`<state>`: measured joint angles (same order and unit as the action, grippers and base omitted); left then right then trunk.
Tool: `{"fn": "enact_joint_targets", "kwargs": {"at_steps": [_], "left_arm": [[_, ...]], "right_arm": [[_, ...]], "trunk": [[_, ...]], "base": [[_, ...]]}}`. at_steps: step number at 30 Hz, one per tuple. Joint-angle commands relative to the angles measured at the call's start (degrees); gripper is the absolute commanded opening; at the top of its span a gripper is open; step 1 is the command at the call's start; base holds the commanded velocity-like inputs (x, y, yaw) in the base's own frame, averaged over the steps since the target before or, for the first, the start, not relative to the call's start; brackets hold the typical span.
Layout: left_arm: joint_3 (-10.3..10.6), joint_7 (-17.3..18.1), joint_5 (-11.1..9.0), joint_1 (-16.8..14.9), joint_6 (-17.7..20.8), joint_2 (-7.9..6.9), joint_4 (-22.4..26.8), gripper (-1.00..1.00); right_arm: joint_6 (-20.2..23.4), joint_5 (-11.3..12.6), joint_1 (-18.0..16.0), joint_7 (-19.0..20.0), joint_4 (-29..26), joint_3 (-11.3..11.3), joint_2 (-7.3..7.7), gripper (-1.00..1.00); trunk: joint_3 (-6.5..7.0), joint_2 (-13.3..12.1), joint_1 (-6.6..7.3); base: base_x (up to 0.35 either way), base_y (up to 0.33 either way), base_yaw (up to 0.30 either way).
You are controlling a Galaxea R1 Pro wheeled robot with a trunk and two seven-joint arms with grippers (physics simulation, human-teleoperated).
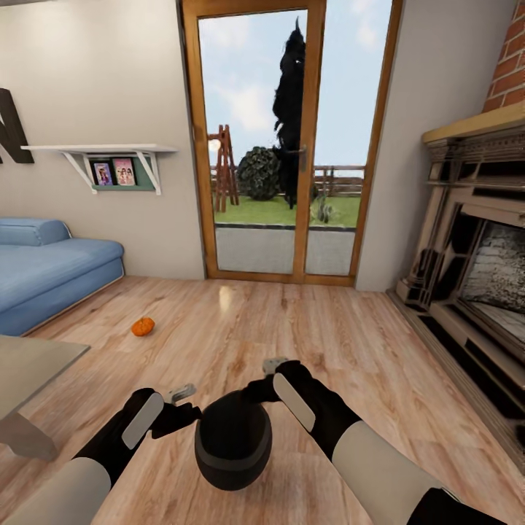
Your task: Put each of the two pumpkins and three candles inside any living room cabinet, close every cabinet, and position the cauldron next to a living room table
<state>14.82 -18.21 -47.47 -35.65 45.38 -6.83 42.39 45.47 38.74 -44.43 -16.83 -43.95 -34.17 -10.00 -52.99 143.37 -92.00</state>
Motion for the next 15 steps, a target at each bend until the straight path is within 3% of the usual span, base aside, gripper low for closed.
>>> {"fn": "enact_joint_targets", "kwargs": {"at_steps": [1, 7, 15], "left_arm": [[0.3, -0.5, -0.6, 0.0, 0.1, -0.07, 0.1, 1.0], [0.3, -0.6, -0.6, 0.0, 0.1, -0.06, 0.2, 1.0], [0.4, -0.6, -0.6, 0.0, 0.1, -0.12, 0.2, 1.0]], "right_arm": [[0.1, 0.6, 0.0, -0.6, -0.2, -0.1, 0.0, 1.0], [0.1, 0.6, 0.0, -0.7, -0.3, -0.1, 0.0, 1.0], [0.2, 0.6, 0.0, -0.7, -0.3, -0.1, 0.0, 1.0]], "trunk": [[-0.06, 0.0, 0.01], [-0.06, 0.0, 0.01], [-0.06, 0.0, 0.01]], "base": [[0.0, -0.092, 0.006], [0.0, -0.03, 0.127], [0.0, -0.001, 0.011]]}}
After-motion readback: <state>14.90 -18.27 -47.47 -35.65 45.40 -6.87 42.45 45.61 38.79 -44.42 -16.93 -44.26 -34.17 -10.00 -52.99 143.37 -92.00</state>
